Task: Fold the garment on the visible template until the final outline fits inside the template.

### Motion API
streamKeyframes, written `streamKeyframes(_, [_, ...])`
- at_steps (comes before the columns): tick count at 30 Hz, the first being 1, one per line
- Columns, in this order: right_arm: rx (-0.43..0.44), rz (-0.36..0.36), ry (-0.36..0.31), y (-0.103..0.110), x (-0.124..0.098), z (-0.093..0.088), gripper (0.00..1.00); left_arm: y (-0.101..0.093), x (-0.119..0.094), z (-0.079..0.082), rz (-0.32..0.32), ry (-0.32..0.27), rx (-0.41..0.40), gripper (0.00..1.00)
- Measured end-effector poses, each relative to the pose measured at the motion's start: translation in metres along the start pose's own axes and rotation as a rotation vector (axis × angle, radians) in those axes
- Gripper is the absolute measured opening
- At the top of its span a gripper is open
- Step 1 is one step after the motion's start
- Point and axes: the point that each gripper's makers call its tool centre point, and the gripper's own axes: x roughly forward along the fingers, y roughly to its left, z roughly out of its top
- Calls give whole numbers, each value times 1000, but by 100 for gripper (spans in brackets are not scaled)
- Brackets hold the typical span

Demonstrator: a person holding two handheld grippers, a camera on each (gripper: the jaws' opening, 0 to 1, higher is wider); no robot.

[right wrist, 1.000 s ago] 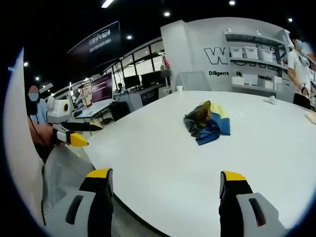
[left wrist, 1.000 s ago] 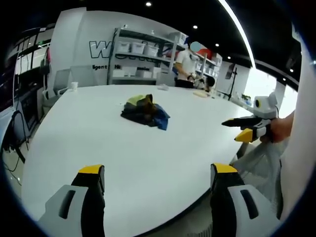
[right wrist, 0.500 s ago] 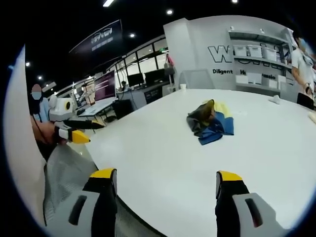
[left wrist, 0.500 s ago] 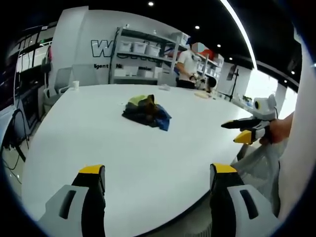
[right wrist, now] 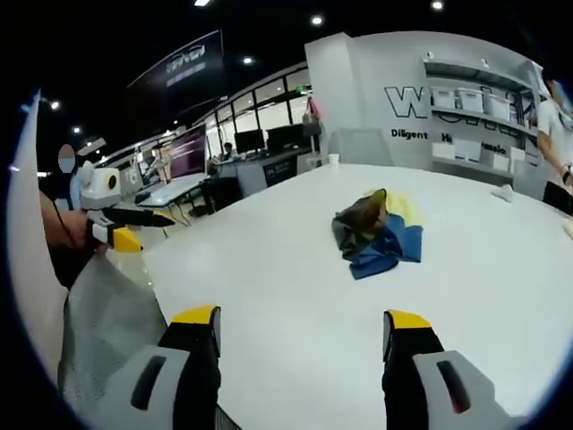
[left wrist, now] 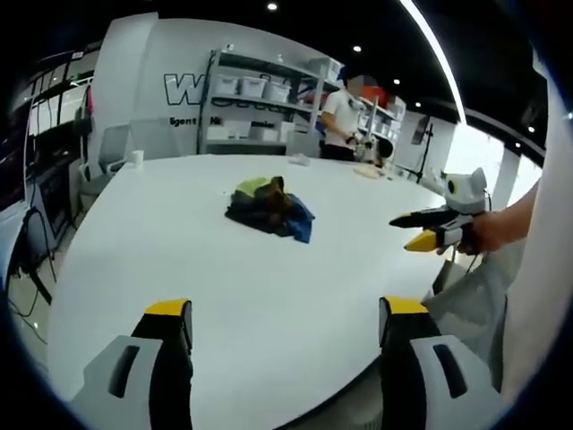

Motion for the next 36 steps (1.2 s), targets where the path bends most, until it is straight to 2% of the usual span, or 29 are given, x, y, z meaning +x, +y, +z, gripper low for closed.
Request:
streamKeyframes(9, [-49, -15, -3, -35, 32, 19, 67, 6, 11, 16, -5, -10, 8, 82])
streamKeyframes(16, [-73, -33, -11, -64, 55, 36, 61, 10, 29, 22, -24, 2, 23, 80])
streamKeyframes(27, [-117, -41, -14, -90, 97, 58, 54, 17, 79, 38, -85, 27, 96, 77])
streamKeyframes(36, [-145, -55, 5, -108, 125, 62, 43, 27, 136, 58, -139, 31, 162, 71])
